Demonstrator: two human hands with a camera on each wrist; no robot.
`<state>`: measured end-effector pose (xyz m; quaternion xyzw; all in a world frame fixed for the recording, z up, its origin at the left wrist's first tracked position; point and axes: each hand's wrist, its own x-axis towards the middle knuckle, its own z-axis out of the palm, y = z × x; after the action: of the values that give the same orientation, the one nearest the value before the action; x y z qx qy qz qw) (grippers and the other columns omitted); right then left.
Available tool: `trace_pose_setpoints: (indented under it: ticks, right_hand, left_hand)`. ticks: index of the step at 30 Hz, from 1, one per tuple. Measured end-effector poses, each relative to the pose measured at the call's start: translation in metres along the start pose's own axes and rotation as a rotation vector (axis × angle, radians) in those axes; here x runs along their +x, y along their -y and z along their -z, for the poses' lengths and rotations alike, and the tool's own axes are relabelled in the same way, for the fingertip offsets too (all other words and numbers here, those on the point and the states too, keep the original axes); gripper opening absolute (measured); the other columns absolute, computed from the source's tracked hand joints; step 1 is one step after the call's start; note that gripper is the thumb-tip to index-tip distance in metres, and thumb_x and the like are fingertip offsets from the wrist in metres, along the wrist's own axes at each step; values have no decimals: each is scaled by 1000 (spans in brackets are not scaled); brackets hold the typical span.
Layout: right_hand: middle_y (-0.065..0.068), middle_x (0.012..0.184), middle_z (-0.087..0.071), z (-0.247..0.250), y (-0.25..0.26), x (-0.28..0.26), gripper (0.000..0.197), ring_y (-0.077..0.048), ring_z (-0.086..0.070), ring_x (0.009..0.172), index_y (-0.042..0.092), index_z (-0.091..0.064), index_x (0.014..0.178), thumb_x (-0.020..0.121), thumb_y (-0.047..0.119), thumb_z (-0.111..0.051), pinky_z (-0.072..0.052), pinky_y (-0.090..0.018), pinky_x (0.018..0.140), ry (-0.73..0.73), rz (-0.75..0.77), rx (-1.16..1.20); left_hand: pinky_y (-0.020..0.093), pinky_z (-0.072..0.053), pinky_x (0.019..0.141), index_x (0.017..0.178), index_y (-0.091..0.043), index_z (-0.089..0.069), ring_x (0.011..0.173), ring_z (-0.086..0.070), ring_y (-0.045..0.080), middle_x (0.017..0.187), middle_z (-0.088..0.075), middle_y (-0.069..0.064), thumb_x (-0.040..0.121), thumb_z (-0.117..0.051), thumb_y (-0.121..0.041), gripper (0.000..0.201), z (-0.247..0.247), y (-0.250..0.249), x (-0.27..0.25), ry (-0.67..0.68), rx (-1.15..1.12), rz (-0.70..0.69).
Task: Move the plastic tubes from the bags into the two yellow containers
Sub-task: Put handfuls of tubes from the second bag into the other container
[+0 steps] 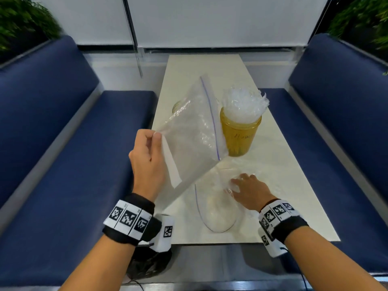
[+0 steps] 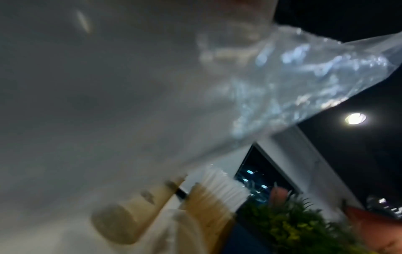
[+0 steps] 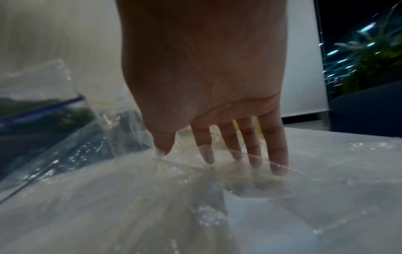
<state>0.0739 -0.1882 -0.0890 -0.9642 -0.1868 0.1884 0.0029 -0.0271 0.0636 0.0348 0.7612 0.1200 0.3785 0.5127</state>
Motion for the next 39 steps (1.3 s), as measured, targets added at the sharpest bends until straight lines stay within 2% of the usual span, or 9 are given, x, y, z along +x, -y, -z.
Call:
trace_pose_setpoints:
  ticks: [7,9,12,14,17,22,27,33,39]
  right_hand:
    - [3,150,-45,5,19,-4,94,-21,-41,137,31,-48,144,76,92,-27,-40,-44,110,65,65,263]
    - [5,148,-51,20,15,-9,72,-17,-47,134,30,-52,142,87,75,-40,-41,-38,110,15,102,374]
    - [-4,116,-71,62,14,-19,26,-21,-66,105,19,-68,117,102,27,-48,-54,-41,91,-380,65,671]
    - [-1,98,-73,102,24,-34,35,-13,-71,85,18,-68,106,106,39,-41,-62,-43,72,-535,59,1076]
    - [6,108,-71,147,40,-52,55,-6,-73,86,29,-60,124,96,67,-31,-58,-22,55,-381,131,1402]
    - [9,123,-65,142,62,-54,52,-6,-68,100,40,-42,144,96,53,-56,-61,-25,62,-283,170,1336]
    - [9,125,-66,110,65,-44,68,-11,-69,107,50,-43,143,80,69,-59,-61,-45,87,-340,214,1237]
    - [14,110,-58,113,72,-53,27,-5,-60,100,34,-57,109,87,43,-71,-52,-20,79,-689,244,937]
    - [8,92,-61,129,76,-50,29,-10,-59,88,20,-72,84,96,39,-53,-49,-31,79,-693,163,815]
  left_hand:
    - [15,-42,62,99,-9,-50,66,-48,-2,75,-52,-23,109,-42,-18,15,-54,-9,-21,99,-133,53]
    - [19,-42,64,100,-9,-50,66,-47,0,76,-51,-20,109,-41,-20,16,-65,3,-29,125,-140,107]
    - [23,-40,63,99,-10,-48,65,-44,1,77,-48,-6,109,-39,-18,17,-76,13,-37,140,-140,153]
    - [20,-38,60,97,-11,-46,62,-42,1,75,-45,-3,109,-37,-17,17,-79,13,-39,159,-151,166]
    - [23,-42,65,98,-18,-45,65,-44,2,78,-47,-4,110,-36,-20,14,-82,15,-41,227,-144,170]
    - [39,-57,89,118,-33,-45,98,-65,4,108,-66,-13,108,-47,-19,18,-78,25,-40,477,-171,240]
    - [39,-57,82,110,-25,-59,92,-66,10,101,-68,-9,107,-48,-25,12,-56,14,-21,419,-15,88]
    - [33,-46,61,73,-18,-65,60,-51,13,68,-62,-2,94,-61,-48,37,-37,-33,25,548,192,-34]
    - [44,-55,68,66,-12,-71,63,-60,24,66,-70,6,85,-64,-43,37,-41,-51,33,709,319,19]
